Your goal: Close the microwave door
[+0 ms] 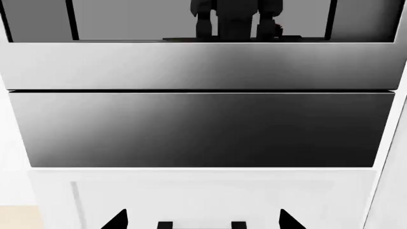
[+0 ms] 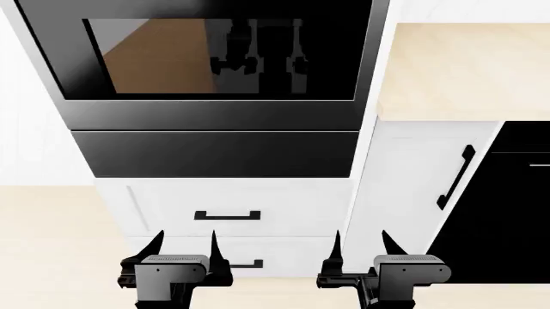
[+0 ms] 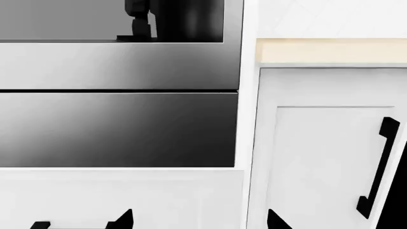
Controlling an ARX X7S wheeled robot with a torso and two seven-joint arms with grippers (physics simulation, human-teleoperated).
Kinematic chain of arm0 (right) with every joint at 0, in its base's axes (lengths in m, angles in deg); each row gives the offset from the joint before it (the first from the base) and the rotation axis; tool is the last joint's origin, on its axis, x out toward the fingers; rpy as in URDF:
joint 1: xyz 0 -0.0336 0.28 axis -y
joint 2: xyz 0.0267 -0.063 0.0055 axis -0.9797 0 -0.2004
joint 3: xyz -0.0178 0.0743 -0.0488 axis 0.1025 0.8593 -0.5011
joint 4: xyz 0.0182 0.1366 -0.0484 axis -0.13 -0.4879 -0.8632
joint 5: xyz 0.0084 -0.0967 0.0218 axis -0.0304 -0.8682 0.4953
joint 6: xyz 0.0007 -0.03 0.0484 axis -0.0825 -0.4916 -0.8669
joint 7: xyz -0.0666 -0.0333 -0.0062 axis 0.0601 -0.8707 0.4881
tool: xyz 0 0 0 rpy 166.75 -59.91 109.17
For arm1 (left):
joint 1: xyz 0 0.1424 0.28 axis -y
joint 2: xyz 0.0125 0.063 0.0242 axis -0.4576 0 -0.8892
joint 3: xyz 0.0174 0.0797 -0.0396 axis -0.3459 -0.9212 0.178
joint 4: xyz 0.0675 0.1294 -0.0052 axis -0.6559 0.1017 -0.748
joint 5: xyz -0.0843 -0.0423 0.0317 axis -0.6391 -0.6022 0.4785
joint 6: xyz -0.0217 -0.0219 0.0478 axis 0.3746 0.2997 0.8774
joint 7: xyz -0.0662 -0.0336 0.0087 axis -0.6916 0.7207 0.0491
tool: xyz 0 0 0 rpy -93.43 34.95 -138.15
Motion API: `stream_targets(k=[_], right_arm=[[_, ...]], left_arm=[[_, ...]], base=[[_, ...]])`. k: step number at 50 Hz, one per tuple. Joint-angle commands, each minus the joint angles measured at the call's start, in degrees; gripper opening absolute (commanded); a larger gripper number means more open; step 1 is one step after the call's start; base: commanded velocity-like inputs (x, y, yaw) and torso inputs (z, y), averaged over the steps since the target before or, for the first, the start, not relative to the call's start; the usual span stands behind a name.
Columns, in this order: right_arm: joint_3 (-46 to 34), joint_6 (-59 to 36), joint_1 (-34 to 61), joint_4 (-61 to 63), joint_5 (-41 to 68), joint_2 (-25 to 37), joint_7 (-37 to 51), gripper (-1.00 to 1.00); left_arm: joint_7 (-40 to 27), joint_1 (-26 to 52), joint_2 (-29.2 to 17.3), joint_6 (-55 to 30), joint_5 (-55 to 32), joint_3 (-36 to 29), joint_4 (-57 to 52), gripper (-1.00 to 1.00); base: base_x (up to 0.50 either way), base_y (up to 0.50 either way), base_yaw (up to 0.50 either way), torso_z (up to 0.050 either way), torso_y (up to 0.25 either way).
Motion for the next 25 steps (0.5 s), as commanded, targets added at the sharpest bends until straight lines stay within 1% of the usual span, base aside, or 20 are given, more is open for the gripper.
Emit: stream_targets(k=[1,2,3,5,6,7,9,10,11,13,15,20,25], right_arm=[[-1.2,0.0,0.0,0.0,0.7,0.9,1.1,1.0],[-1.6,0.1,0.0,0.0,0.9,1.2,1.4,1.0],[-1.9,0.2,0.0,0.0,1.0,1.5,1.6,1.0],[-2.3,0.2,0.1,0.0,1.4,1.9,1.9,1.0],[-2.5,0.3,0.1,-0.1,1.6,2.0,2.0,1.0],[-2.6,0.2,0.1,-0.1,1.7,2.2,2.2,1.0],[-2.9,-0.1,0.1,0.0,2.0,2.4,2.5,1.0],[-3.1,-0.4,0.1,0.1,1.9,2.6,2.8,1.0],[-3.3,-0.5,0.1,0.2,2.0,2.7,3.0,1.0],[-3.5,-0.6,0.1,0.2,2.1,2.9,3.3,1.0],[-3.8,-0.5,0.1,0.2,2.2,3.1,3.5,1.0],[-4.7,0.0,0.2,0.0,2.6,3.9,3.3,1.0],[-5.0,1.7,0.2,-0.6,2.9,4.2,3.8,1.0]], left_arm=[[-1.1,0.1,-0.9,-0.1,-0.8,-1.1,0.0,1.0],[-2.0,-1.9,-1.2,-8.1,-0.3,-1.7,-6.3,1.0],[-2.6,-3.3,-1.4,-13.2,-0.1,-2.1,-10.8,1.0],[-3.2,-4.4,-1.8,-17.0,-0.1,-2.8,-14.1,1.0],[-3.4,-4.5,-2.0,-16.5,-0.3,-3.0,-14.2,1.0],[-3.2,-3.8,-2.1,-11.0,-0.7,-3.1,-11.2,1.0],[-3.2,-2.9,-2.4,-5.2,-1.3,-3.2,-7.7,1.0],[-3.8,-4.0,-2.6,-12.4,-1.2,-3.5,-12.4,1.0],[-3.9,-3.4,-2.6,-13.1,-1.4,-3.5,-10.7,1.0],[-4.4,-4.0,-2.9,-18.4,-1.8,-3.7,-14.4,1.0],[-4.8,-3.7,-3.0,-20.7,-2.1,-3.9,-16.0,1.0],[-5.7,-3.0,-3.5,-21.8,-2.6,-4.1,-18.5,1.0],[-7.0,-2.3,-3.8,-27.6,-1.9,-5.9,-26.7,1.0]], base=[[0.0,0.0,0.0,0.0,0.0],[0.0,0.0,0.0,0.0,0.0],[0.0,0.0,0.0,0.0,0.0],[0.0,0.0,0.0,0.0,0.0],[0.0,0.0,0.0,0.0,0.0],[0.0,0.0,0.0,0.0,0.0],[0.0,0.0,0.0,0.0,0.0],[0.0,0.0,0.0,0.0,0.0],[0.0,0.0,0.0,0.0,0.0],[0.0,0.0,0.0,0.0,0.0],[0.0,0.0,0.0,0.0,0.0],[0.0,0.0,0.0,0.0,0.0],[0.0,0.0,0.0,0.0,0.0]])
